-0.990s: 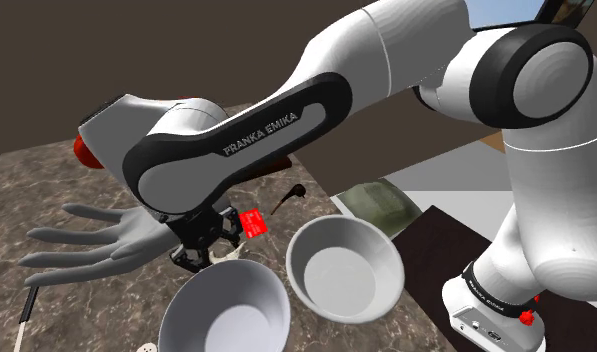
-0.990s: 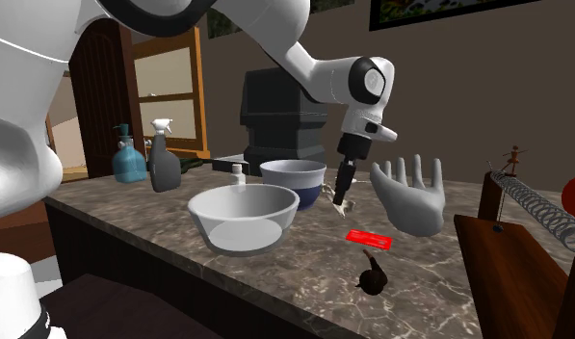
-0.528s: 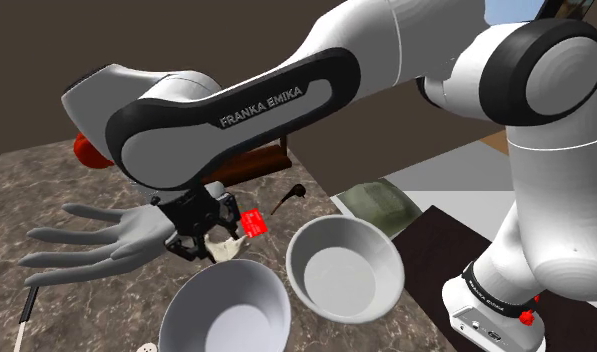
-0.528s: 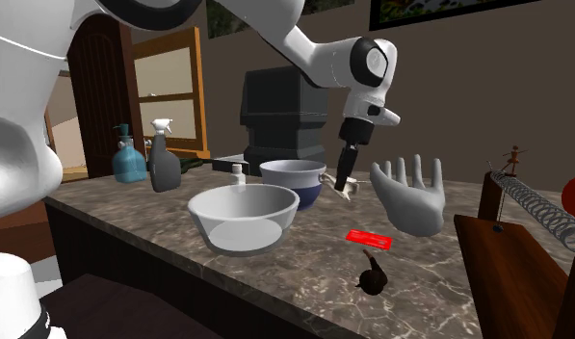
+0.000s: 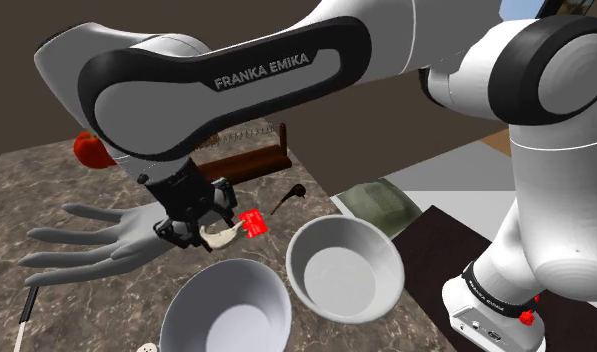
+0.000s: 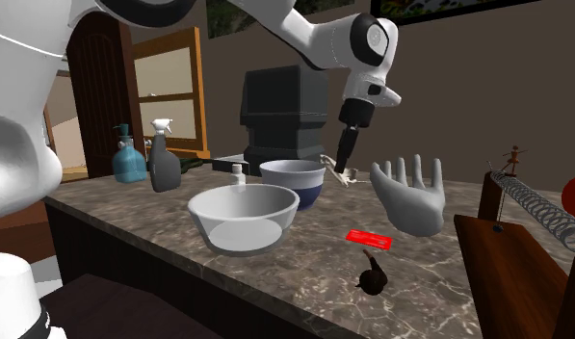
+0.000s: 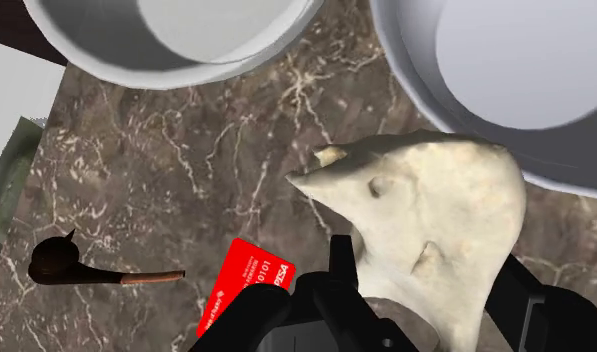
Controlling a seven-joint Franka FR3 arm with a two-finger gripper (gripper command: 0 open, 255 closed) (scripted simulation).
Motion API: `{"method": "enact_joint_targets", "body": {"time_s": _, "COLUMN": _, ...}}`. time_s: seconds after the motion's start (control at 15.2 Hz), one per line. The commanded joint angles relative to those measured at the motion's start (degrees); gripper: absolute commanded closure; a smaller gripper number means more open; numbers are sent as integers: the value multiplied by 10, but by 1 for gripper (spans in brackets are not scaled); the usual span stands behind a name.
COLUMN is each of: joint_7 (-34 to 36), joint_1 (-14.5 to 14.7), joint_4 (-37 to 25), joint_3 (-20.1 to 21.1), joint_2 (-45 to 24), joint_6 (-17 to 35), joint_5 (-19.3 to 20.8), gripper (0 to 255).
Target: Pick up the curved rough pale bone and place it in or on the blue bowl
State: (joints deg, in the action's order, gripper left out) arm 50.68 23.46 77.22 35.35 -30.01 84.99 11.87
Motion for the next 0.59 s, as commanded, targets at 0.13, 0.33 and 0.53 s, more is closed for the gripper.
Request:
{"method": "enact_joint_targets", "body": {"time_s": 0.13, "joint_7": 0, "joint_1": 5, "joint_4": -31, "joint_3": 1, "joint_2": 0, "joint_6": -30, "joint_5": -1, "gripper": 255}}
{"method": "enact_joint_targets", "body": {"time_s": 0.33, "joint_7": 0, "joint_1": 10, "joint_4": -57, "joint_3": 2, "joint_2": -1, "joint_6": -55, "joint_5": -1, "gripper": 255}}
{"method": "enact_joint_targets", "body": {"time_s": 0.53, "joint_7": 0, "joint_1": 17, "joint_4": -86, "joint_3": 2, "joint_2": -5, "joint_6": -80, "joint_5": 1, "gripper": 255}}
